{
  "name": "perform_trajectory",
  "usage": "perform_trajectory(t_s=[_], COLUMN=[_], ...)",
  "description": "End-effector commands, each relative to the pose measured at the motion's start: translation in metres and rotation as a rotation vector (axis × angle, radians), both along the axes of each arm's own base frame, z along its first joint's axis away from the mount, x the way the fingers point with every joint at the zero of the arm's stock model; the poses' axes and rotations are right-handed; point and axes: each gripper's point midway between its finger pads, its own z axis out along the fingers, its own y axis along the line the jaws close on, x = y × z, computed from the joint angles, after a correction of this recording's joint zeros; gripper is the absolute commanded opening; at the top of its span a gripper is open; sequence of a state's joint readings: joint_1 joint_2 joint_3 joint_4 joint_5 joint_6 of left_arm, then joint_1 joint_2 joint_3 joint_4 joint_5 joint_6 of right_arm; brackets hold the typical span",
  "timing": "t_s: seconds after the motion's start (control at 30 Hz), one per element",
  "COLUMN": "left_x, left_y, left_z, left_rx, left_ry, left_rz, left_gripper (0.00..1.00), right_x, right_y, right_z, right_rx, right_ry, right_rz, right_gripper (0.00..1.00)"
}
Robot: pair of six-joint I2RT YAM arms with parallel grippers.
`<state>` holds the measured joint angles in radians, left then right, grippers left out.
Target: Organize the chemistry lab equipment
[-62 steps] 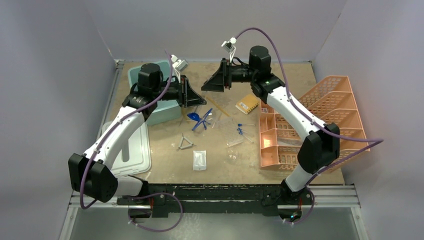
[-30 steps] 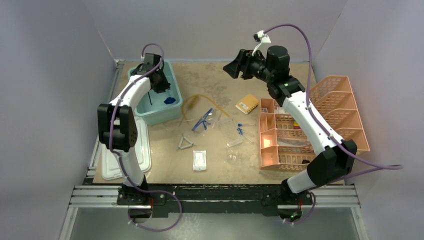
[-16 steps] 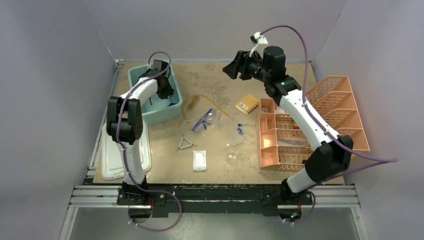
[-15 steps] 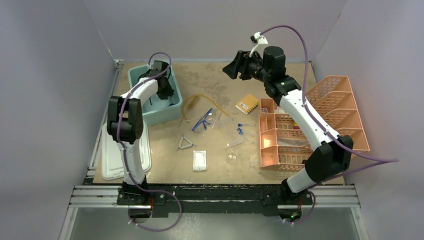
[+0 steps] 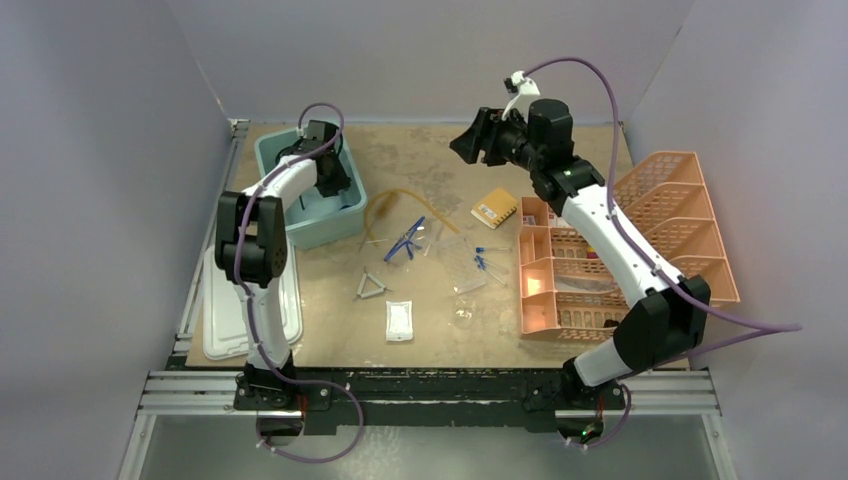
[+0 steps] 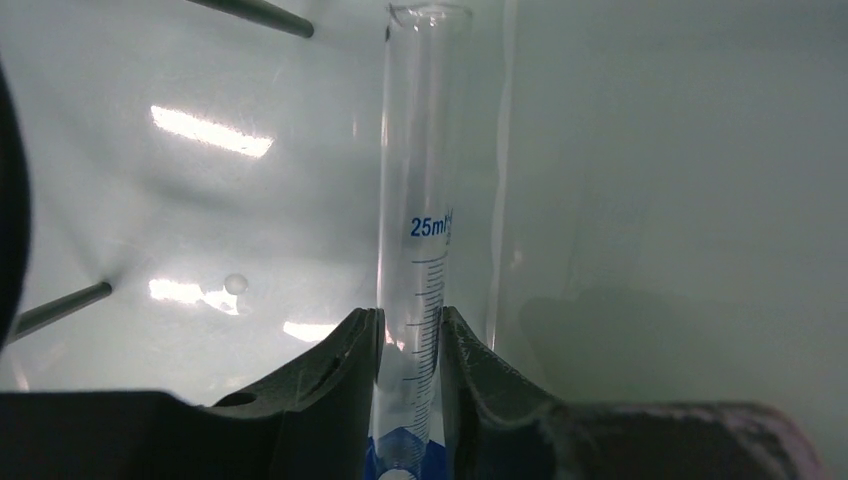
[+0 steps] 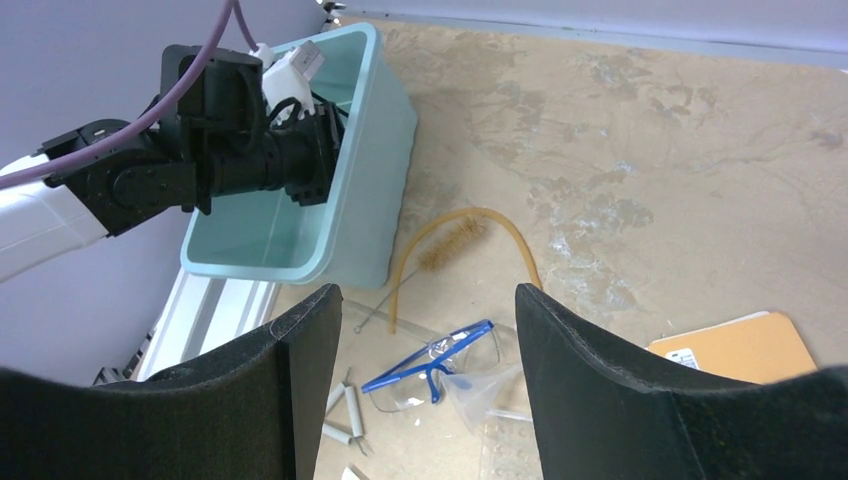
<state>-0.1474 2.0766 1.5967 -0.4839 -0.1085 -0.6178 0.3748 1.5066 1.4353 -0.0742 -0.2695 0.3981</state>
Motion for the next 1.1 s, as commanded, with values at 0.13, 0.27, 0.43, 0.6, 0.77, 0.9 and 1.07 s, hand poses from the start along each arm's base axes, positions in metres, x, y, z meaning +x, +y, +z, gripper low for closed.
perform_trajectory(t_s=[0.13, 0.27, 0.43, 0.6, 0.77, 0.9, 1.07], left_x=[0.005, -0.001, -0.014, -0.032, -0.059, -0.08, -0.108], left_y=[-0.003, -0.003, -0.001, 0.005, 0.006, 0.015, 0.037], left_z=[0.087, 0.11, 0.144, 0.182, 0.207, 0.225, 0.246], left_rx=[-0.01, -0.012, -0.016, 0.007, 0.007, 0.031, 0.078], left_ry=[-0.163, -0.189, -0.235, -0.308, -0.371, -0.423, -0.502], left_rz=[-0.021, -0.029, -0.037, -0.056, -0.098, -0.076, 0.011], left_gripper=[0.35, 0.38, 0.41, 0.43, 0.46, 0.47, 0.47], right_x=[-0.009, -0.009, -0.005, 0.007, 0.009, 0.006, 0.008], right_y=[-0.013, -0.015, -0.017, -0.01, 0.025, 0.069, 0.122], right_z=[0.033, 0.027, 0.006, -0.037, -0.072, -0.102, -0.131], right_rx=[0.0, -0.021, -0.086, -0.196, -0.25, -0.129, 0.05], right_ry=[-0.094, -0.08, -0.031, 0.062, 0.17, 0.324, 0.429], right_rz=[-0.044, -0.051, -0.047, -0.014, 0.025, 0.005, 0.022], right_gripper=[0.67, 0.67, 0.68, 0.63, 0.6, 0.53, 0.37])
